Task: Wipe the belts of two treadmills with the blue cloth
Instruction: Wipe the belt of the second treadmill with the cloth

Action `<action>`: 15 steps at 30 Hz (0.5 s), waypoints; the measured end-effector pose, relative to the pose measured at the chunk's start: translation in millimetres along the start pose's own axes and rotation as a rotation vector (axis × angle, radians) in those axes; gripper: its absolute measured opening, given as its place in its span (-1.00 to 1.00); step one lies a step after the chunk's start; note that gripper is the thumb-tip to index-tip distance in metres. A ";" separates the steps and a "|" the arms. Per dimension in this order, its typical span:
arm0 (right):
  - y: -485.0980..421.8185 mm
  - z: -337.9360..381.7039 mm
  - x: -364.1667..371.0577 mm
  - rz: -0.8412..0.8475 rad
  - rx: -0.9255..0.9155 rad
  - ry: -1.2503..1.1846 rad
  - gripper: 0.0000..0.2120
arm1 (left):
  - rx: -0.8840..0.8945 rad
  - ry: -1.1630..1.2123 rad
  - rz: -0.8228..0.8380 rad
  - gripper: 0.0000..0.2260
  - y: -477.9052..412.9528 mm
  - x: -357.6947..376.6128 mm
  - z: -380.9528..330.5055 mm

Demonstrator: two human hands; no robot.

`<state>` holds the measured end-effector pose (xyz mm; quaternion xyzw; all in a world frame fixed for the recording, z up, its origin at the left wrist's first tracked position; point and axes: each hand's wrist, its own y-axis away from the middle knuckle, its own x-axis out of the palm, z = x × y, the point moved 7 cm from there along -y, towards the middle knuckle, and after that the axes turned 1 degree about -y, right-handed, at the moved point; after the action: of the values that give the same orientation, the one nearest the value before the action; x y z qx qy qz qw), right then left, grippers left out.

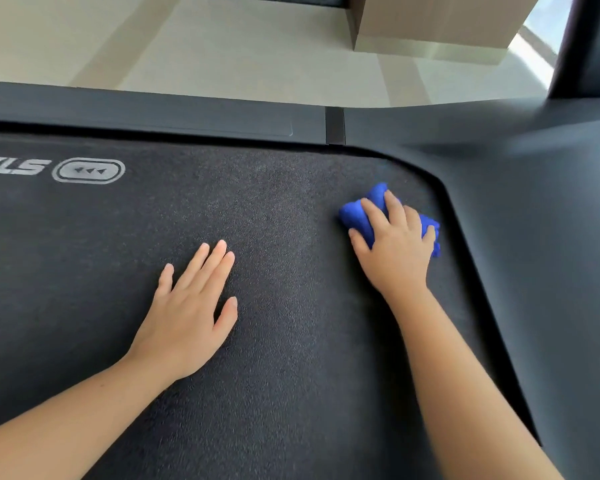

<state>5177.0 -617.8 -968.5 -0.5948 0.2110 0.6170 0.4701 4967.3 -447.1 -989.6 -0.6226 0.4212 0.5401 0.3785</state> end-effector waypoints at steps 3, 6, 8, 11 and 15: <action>26.9 -2.2 -7.9 -0.043 -0.066 0.008 -0.57 | 0.001 -0.026 0.009 -0.40 0.3 0.8 -0.5; 5.0 -10.6 -7.6 -0.026 -0.063 0.008 -0.57 | -0.004 -0.036 0.008 -0.41 -0.2 1.5 0.7; -23.7 -21.5 2.0 0.057 -0.001 0.028 -0.56 | -0.006 -0.024 0.018 -0.40 -0.5 1.6 0.4; -64.2 -34.7 14.3 0.172 0.095 0.048 -0.53 | -0.010 0.000 0.015 -0.39 0.3 1.0 0.3; -58.1 -28.1 14.2 0.194 0.099 0.046 -0.53 | -0.013 0.006 0.012 -0.37 0.3 0.9 0.1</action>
<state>5242.5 -609.0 -970.0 -0.5617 0.3083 0.6346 0.4321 4967.0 -447.2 -990.6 -0.6239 0.4226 0.5434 0.3699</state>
